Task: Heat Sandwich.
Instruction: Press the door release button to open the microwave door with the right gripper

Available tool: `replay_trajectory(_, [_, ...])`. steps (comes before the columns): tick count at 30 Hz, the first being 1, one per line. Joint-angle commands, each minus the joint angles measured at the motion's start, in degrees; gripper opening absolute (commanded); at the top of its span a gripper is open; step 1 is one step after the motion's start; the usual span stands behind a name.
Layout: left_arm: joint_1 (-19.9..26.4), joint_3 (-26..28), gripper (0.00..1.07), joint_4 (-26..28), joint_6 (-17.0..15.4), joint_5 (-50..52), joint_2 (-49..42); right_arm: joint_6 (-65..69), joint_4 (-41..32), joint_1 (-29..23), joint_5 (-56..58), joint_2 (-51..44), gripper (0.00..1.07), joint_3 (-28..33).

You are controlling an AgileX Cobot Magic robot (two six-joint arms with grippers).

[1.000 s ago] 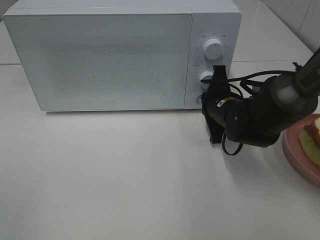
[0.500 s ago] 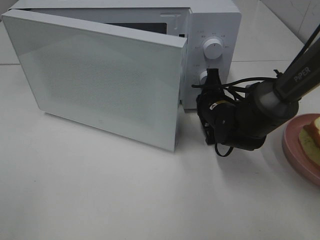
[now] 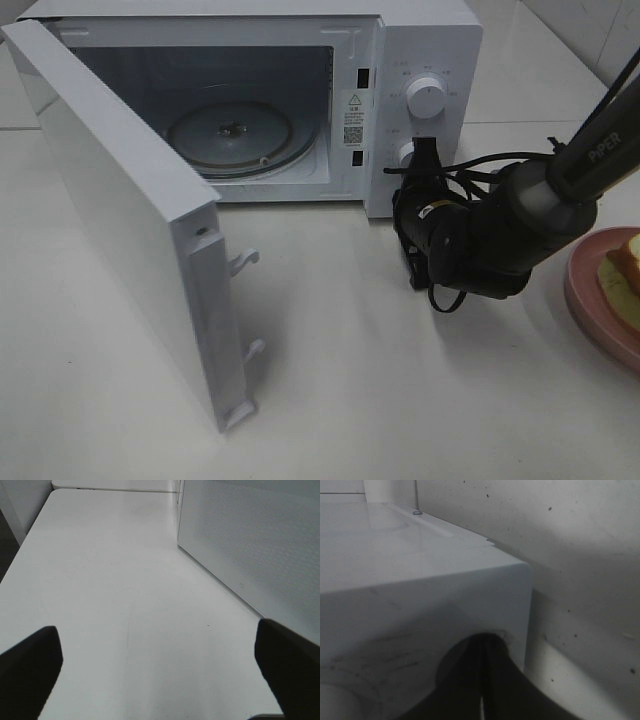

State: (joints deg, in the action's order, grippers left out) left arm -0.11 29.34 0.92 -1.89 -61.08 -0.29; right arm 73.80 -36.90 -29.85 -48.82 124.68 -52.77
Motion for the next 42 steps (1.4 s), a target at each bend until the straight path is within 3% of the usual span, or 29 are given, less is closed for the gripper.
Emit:
replay_trajectory(1, [0.1,0.3,1.02,-0.2,-0.3,-0.2,-0.9,-0.5,2.6,1.9,-10.8,-0.7,0.0,-4.1])
replay_trajectory(16, [0.1,0.3,1.02,-0.2,-0.3,-0.2,-0.9,-0.5,2.7,1.7,-4.0,-1.8,0.0,-3.7])
replay_trajectory(25, [0.1,0.3,1.02,-0.2,-0.3,-0.2,-0.9,0.8,3.7,1.1,1.8,-5.5,0.0,4.1])
replay_trajectory(42, [0.1,0.3,1.02,-0.2,-0.3,-0.2,-0.9,-3.4,9.2,-0.3,15.0,-15.8,0.01,12.9])
